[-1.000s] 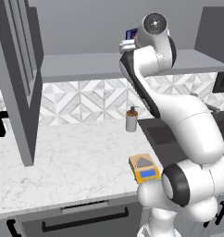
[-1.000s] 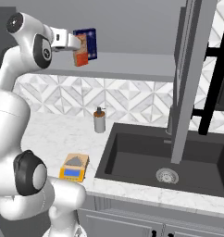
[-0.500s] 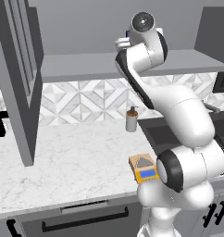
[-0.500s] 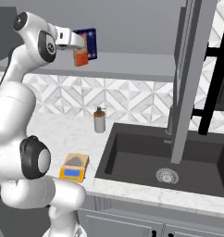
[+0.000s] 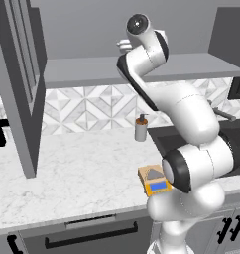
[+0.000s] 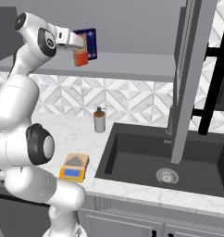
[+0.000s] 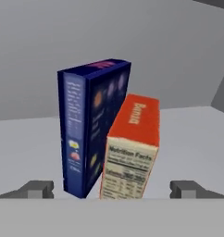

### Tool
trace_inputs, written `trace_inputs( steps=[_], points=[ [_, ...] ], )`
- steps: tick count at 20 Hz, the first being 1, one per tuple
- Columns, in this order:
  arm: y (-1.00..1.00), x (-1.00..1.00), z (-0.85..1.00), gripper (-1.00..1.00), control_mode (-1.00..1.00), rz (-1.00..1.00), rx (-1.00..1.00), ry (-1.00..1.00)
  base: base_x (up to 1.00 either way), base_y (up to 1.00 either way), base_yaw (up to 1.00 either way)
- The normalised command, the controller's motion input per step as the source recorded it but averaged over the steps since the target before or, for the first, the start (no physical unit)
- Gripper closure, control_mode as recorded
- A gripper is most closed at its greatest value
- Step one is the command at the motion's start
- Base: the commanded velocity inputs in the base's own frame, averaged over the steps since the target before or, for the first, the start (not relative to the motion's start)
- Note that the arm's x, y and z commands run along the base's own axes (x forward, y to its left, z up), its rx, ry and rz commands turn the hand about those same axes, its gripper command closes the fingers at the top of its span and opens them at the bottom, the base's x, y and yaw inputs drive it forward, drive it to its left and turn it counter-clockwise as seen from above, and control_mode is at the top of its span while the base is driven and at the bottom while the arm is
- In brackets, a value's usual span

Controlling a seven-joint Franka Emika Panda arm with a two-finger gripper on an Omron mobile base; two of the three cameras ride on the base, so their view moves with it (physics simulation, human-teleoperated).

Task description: Pick the boxed food and place it on the digital scale for weighing, and close the cabinet.

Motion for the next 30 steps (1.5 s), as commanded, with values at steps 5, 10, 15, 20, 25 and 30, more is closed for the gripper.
trace_inputs(
  steps=[5,10,15,20,25,30],
  points=[
    [-0.09,0.06,0.0,-1.0,-1.0,0.0,0.02,0.0,0.0,0.0,0.0],
    [-0.17,0.12,-0.02,-1.0,-1.0,0.0,0.02,0.0,0.0,0.0,0.0],
    [-0.07,0.19,-0.15,-1.0,-1.0,0.0,0.0,0.0,0.0,0.0,0.0],
    [0.0,0.01,-0.08,-1.0,-1.0,0.0,0.0,0.0,0.0,0.0,0.0],
    [0.0,0.0,0.0,1.0,-1.0,0.0,0.0,0.0,0.0,0.0,0.0],
    [0.0,0.0,0.0,1.0,-1.0,0.0,0.0,-0.02,0.0,0.0,0.0]
  ],
)
